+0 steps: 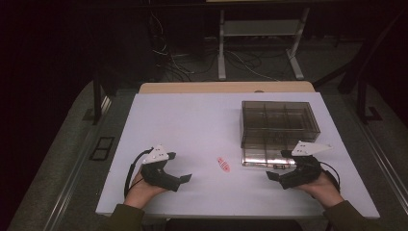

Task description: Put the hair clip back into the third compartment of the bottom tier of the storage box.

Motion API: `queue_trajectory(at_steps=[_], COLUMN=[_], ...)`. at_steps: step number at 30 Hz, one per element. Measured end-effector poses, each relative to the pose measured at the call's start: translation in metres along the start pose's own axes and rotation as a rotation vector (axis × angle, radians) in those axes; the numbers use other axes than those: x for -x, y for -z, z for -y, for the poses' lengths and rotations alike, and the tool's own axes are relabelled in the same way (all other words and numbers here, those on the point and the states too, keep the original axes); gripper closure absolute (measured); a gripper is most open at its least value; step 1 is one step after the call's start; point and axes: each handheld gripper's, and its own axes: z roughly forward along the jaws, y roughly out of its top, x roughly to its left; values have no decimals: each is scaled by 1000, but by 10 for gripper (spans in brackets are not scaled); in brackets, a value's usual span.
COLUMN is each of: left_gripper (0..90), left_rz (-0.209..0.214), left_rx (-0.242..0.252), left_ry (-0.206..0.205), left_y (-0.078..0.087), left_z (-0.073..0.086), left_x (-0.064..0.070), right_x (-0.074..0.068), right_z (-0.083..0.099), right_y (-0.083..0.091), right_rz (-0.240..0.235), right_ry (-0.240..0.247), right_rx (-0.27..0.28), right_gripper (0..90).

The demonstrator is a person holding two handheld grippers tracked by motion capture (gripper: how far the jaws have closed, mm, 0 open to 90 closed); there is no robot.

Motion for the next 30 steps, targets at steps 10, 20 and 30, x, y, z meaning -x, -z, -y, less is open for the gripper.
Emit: queue_trajectory(at_steps=[10,20,30], left_gripper=[18,0,0], left_rz=[-16,-19,-16], left_rx=[1,5,7], left_ry=[-3,10,10], left_y=[0,-1,-1], left_z=[1,2,2], left_x=[0,1,2], right_x=[-3,-6,-11], right_z=[-6,-16,-26], right_y=[-8,-18,-29], right_rz=[-27,-44,-66], right_ry=[0,11,31], right_rx=[-12,-13,-17], right_gripper=[1,1,1])
